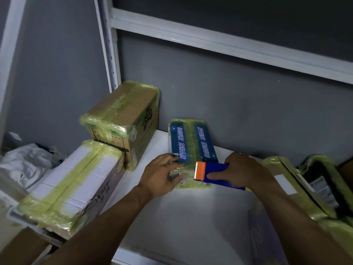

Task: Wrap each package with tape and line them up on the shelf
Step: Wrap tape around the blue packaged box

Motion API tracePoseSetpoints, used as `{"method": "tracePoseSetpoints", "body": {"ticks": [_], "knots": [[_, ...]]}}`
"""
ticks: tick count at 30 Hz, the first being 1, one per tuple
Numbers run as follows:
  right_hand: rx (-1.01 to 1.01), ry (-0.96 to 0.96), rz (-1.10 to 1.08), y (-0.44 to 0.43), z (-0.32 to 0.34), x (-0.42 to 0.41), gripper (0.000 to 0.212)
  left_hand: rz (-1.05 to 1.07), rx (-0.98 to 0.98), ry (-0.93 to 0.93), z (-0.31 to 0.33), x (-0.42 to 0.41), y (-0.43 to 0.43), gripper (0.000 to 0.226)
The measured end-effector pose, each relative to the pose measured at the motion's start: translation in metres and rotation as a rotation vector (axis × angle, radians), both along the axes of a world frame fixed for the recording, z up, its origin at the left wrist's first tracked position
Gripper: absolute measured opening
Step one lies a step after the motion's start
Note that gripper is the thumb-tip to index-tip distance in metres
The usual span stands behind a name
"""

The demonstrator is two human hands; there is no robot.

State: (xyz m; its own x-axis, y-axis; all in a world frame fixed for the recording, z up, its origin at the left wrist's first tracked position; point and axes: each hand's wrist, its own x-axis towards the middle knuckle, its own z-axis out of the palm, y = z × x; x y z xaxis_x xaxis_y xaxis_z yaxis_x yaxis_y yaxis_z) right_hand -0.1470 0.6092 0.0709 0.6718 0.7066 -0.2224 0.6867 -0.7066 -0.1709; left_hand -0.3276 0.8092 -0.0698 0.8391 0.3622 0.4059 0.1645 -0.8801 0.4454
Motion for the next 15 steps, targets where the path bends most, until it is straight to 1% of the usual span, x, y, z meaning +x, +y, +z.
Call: {"method": "tracePoseSetpoints", "body": {"ticks": [2,7,11,15], "knots": [[-0.008,0.005,-0.007,0.003,-0.002,0.001,0.066,0.006,-0.021,-0.003,0.004,0.006,0.001,0.053],[-0.038,0.010,-0.027,0.008,-0.005,0.007,0.075,-0.120,-0.022,0.011,0.008,0.015,0.004,0.042],[-0.057,-0.007,-0.027,0.010,-0.007,0.008,0.075,-0.090,-0.057,0.016,0.003,0.015,-0.005,0.041],[-0.051,0.007,-0.023,0.010,-0.009,0.009,0.072,-0.095,0.033,-0.030,0.003,0.013,-0.007,0.039]]}}
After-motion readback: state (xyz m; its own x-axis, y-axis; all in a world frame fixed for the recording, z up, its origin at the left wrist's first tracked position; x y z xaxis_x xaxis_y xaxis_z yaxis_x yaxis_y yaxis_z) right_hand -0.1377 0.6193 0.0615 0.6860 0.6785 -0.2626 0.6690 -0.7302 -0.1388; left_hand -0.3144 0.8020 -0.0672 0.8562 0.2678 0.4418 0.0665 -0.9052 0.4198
